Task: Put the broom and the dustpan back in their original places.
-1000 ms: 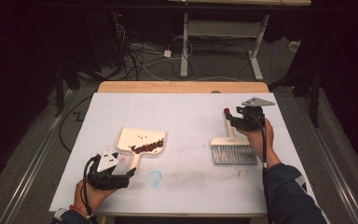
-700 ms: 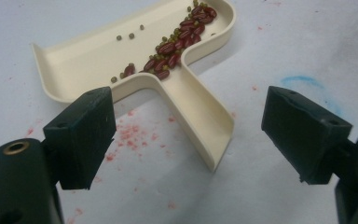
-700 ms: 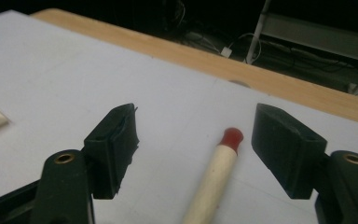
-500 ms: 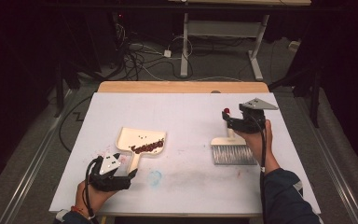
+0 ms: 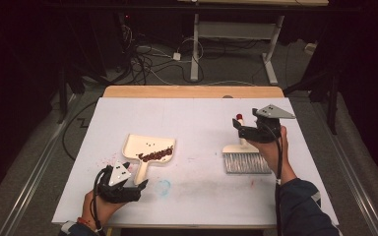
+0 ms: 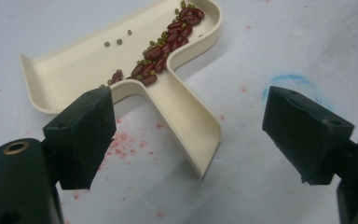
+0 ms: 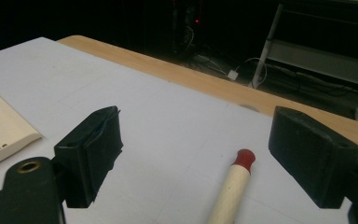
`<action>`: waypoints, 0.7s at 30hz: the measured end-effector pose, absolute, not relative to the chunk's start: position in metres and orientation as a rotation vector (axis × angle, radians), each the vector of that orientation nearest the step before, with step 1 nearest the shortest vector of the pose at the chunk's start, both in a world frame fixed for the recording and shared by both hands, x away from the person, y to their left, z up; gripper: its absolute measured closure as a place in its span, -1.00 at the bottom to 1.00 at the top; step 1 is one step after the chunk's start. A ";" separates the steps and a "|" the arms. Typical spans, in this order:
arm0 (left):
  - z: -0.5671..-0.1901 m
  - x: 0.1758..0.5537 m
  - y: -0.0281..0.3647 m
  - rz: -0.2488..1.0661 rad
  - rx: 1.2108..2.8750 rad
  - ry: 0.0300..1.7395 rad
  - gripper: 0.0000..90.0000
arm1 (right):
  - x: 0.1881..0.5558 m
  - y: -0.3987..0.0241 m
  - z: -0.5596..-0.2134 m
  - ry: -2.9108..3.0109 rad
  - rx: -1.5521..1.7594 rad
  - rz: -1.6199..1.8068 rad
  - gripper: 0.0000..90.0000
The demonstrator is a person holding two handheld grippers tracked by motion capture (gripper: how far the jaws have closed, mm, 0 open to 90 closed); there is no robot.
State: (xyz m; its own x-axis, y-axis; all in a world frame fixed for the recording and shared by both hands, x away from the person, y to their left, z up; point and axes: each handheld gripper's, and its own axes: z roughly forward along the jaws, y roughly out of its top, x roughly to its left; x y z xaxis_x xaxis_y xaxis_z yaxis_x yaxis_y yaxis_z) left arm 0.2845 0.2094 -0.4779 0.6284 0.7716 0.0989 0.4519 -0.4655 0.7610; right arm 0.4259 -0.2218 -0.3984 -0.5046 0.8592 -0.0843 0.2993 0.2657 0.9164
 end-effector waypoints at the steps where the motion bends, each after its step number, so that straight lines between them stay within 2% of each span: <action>1: -0.478 0.284 0.210 0.565 2.127 0.947 -0.63 | 0.425 -0.222 -0.398 1.946 1.042 1.221 -0.60; 21: -0.478 0.283 0.206 0.584 2.147 0.903 -0.63 | 0.405 -0.216 -0.386 1.976 0.948 1.275 -0.58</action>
